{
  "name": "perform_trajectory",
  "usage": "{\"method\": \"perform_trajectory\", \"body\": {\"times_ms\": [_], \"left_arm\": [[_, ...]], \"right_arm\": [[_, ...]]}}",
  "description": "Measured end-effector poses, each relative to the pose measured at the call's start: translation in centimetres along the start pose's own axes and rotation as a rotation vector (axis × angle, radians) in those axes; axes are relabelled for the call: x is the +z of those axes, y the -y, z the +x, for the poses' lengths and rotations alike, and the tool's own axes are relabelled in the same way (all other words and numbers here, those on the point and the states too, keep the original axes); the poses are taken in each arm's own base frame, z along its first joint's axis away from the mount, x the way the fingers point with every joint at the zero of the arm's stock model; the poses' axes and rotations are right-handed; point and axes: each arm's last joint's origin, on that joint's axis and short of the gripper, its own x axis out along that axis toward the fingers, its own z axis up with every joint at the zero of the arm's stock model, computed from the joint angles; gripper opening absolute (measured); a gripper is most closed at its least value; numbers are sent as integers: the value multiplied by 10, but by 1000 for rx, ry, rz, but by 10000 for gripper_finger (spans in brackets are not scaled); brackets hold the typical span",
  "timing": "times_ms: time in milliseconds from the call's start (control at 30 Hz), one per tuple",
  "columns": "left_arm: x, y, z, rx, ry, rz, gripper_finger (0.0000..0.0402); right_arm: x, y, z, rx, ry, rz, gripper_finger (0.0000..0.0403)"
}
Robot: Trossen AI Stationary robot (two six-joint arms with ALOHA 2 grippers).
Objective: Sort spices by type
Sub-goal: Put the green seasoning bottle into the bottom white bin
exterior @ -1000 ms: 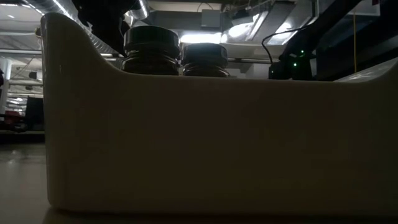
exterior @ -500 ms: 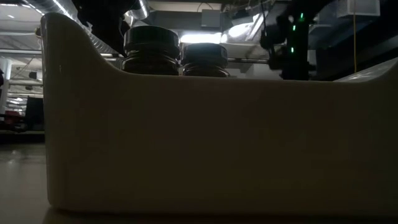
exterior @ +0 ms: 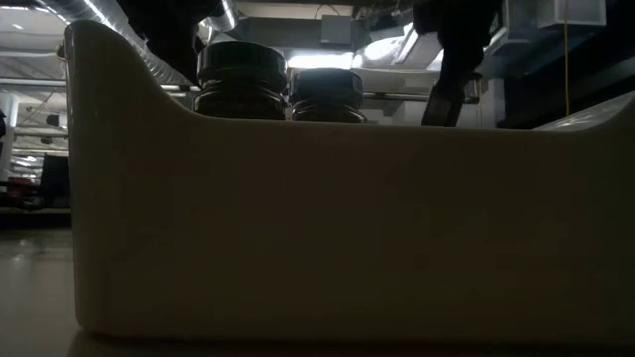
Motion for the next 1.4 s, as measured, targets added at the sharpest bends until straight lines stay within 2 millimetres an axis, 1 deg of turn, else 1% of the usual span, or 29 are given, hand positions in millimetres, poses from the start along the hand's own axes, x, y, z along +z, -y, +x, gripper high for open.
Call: {"method": "perform_trajectory", "body": {"times_ms": [167,300,633,733,933,1033,1200,1300,1400], "left_arm": [[0,4,-1,-11,-1,-68,280],[0,14,-5,-42,12,-108,280],[3,44,-16,-146,60,-201,280],[4,53,-18,-174,76,-205,280],[9,67,-16,-205,109,-188,280],[9,70,-11,-201,89,-185,280],[8,74,-7,-197,64,-183,280],[8,76,-7,-203,61,-177,280],[8,78,-8,-209,64,-172,280]], "right_arm": [[-6,-41,-9,81,45,-116,214],[-13,-70,-17,145,88,-201,214],[-36,-130,-41,319,202,-308,214],[-42,-148,-43,369,216,-339,214],[-50,-183,-33,436,197,-392,214],[-49,-199,-28,474,185,-412,214],[-40,-228,-31,506,172,-460,214],[-33,-244,-30,494,136,-496,214],[-28,-253,-27,457,68,-515,214]]}}
